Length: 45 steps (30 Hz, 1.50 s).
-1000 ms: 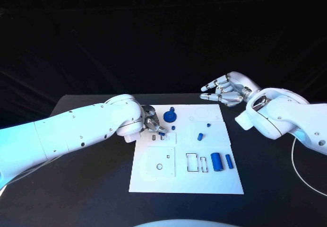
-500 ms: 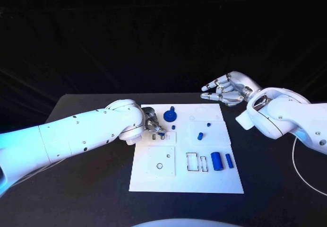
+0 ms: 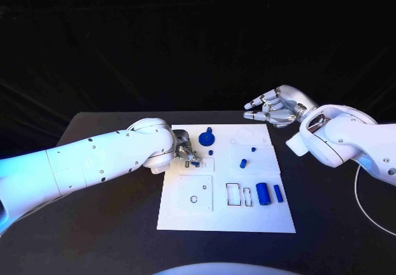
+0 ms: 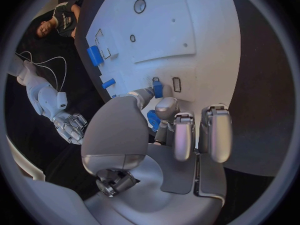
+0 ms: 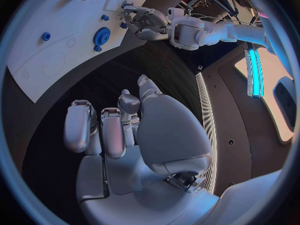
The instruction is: Assemble the parts on the task board
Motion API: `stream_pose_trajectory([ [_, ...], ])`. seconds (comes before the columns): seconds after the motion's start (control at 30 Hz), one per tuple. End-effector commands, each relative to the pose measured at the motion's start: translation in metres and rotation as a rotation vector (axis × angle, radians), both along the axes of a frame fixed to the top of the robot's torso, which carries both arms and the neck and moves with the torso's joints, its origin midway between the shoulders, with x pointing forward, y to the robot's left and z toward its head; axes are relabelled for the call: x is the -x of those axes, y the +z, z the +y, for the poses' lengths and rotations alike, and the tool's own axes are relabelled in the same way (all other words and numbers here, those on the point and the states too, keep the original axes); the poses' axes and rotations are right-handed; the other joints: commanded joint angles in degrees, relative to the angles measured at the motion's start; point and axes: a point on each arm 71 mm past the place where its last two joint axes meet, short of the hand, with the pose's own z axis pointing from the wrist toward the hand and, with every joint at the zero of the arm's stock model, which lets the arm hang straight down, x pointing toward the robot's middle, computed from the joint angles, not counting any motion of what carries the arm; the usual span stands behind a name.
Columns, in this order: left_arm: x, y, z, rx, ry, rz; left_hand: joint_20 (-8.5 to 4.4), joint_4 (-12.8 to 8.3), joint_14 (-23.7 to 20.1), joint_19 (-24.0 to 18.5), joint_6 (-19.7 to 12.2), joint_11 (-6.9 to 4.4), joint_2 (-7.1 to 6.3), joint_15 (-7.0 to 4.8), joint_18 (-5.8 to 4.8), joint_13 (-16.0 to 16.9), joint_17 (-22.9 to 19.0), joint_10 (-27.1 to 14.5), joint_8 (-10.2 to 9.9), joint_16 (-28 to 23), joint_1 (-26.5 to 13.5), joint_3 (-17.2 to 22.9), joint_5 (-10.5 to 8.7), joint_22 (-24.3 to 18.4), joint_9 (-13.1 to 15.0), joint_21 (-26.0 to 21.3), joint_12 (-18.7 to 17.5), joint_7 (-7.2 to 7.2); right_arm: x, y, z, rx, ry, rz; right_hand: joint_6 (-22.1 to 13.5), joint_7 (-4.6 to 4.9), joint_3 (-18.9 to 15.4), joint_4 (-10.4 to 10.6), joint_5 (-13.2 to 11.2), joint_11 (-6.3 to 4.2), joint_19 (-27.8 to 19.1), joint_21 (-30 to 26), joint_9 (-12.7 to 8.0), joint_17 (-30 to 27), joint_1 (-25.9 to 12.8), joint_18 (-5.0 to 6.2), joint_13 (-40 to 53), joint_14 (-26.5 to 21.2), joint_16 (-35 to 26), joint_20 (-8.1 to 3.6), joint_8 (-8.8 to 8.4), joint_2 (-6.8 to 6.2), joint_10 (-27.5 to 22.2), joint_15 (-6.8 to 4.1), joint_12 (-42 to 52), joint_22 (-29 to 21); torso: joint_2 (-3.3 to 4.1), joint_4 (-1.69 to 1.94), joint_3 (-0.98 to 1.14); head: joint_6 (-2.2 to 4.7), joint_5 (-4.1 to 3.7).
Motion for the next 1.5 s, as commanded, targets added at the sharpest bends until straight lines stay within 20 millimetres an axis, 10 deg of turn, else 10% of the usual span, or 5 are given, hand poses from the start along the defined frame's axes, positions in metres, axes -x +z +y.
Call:
stream_pose_trajectory([
  [0.03, 0.003, -0.006, 0.001, -0.052, -0.043, 0.038, 0.34, -10.75, 6.03, 2.72, 0.25, -0.02, 0.35, -0.26, -0.72, 0.11, 15.08, 0.65, 0.4, 0.17, -0.29, 11.23, 0.64, 8.95, 0.26, 0.26, 0.44, -0.42, 0.001, -0.001, 0.002, 0.004, 0.019, 0.005, 0.41, 0.01, -0.3, -0.15, 0.16, 0.15, -0.39, -0.25, -0.05, 1.21, 0.04, 0.36, 0.0, 3.09, -0.19, 0.11, -0.04, 0.59, -0.18, -0.31, 0.15, -0.03, -0.02, 0.02, -0.01, -0.06, -0.02],
  [0.8, 0.002, -0.008, -0.003, -0.062, -0.058, 0.055, 0.18, -10.03, 6.03, 2.88, 1.23, -0.4, 0.6, -0.48, -0.79, 0.85, 15.08, 1.57, 1.11, 0.17, -2.97, 10.84, 0.93, 9.28, 0.99, 0.41, 1.3, -1.05, 0.001, -0.001, 0.002, 0.004, 0.023, 0.01, 0.43, 0.01, -0.37, -0.06, 0.26, 0.15, -0.43, -0.31, -0.05, 1.1, -0.06, 0.38, -0.07, 3.08, -0.28, 0.11, -0.05, 0.67, -0.21, -0.31, 0.1, -0.12, -0.01, 0.03, 0.06, -0.23, -0.09],
  [1.5, -0.005, -0.012, -0.009, -0.077, -0.056, 0.068, -0.74, -3.99, 6.03, 3.24, 4.06, -1.36, 1.94, -1.4, -0.93, 2.67, 15.08, 2.56, 1.43, 0.17, -11.92, -3.46, 0.63, 9.96, 1.71, 0.65, 3.19, -2.27, 0.002, -0.001, 0.003, -0.002, 0.026, 0.016, 0.45, 0.02, -0.54, 0.08, 0.31, 0.16, -0.6, -0.46, -0.05, 0.87, -0.25, 0.44, -0.2, 3.03, -0.45, 0.11, -0.07, 0.68, -0.28, -0.3, -0.01, -0.4, 0.01, 0.02, 0.03, -0.16, -0.3],
])
